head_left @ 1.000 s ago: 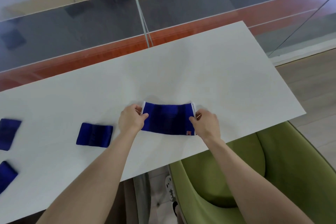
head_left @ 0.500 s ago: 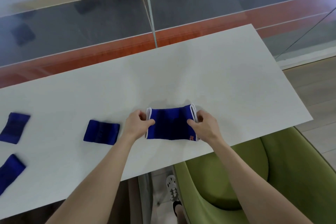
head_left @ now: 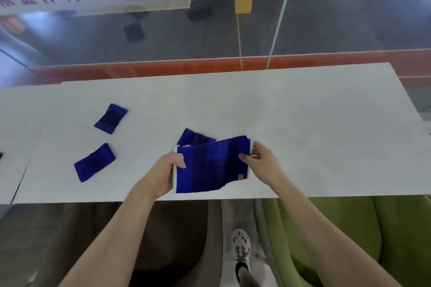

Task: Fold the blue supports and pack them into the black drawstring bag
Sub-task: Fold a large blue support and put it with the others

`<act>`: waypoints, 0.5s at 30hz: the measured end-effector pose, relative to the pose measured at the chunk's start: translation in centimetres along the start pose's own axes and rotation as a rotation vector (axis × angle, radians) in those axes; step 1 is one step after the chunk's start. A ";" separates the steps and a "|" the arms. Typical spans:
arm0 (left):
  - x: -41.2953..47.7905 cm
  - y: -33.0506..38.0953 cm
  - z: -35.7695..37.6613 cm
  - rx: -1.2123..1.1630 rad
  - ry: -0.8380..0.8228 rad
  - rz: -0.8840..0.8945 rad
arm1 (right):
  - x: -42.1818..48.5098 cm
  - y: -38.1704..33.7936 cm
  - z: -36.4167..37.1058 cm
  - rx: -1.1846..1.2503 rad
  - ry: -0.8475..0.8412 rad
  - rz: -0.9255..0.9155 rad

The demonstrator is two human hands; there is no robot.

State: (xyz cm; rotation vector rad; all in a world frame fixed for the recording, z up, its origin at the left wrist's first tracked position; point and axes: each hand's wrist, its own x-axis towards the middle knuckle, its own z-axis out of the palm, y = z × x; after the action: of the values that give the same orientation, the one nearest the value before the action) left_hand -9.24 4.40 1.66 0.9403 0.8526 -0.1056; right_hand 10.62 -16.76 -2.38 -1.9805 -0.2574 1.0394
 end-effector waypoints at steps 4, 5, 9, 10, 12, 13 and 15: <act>-5.1 -0.4 -3.5 -0.105 0.074 0.049 | -3.2 -3.6 6.6 -0.221 0.163 -0.074; -6.4 -0.6 -4.7 -0.150 0.074 0.055 | -4.4 -4.3 8.5 -0.154 0.074 -0.124; -11.7 -0.9 -9.9 -0.130 0.071 0.099 | -9.8 -6.5 15.9 0.205 -0.242 -0.194; -13.1 -1.0 -11.2 -0.045 0.087 0.117 | -11.2 -6.8 17.5 0.243 -0.256 -0.200; -16.1 -1.4 -13.9 0.125 0.140 0.149 | -14.0 -7.2 21.0 0.237 -0.291 -0.201; -17.7 -1.5 -15.2 0.194 0.142 0.167 | -15.4 -7.4 22.9 0.201 -0.309 -0.203; -20.8 -1.7 -17.5 0.361 0.111 0.208 | -18.0 -7.4 26.5 0.129 -0.312 -0.222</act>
State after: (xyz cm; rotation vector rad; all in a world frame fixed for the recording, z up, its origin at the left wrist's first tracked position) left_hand -34.49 10.75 9.52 1.3788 0.8469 -0.0273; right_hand -19.18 -5.85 6.19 -1.6293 -0.5527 1.1842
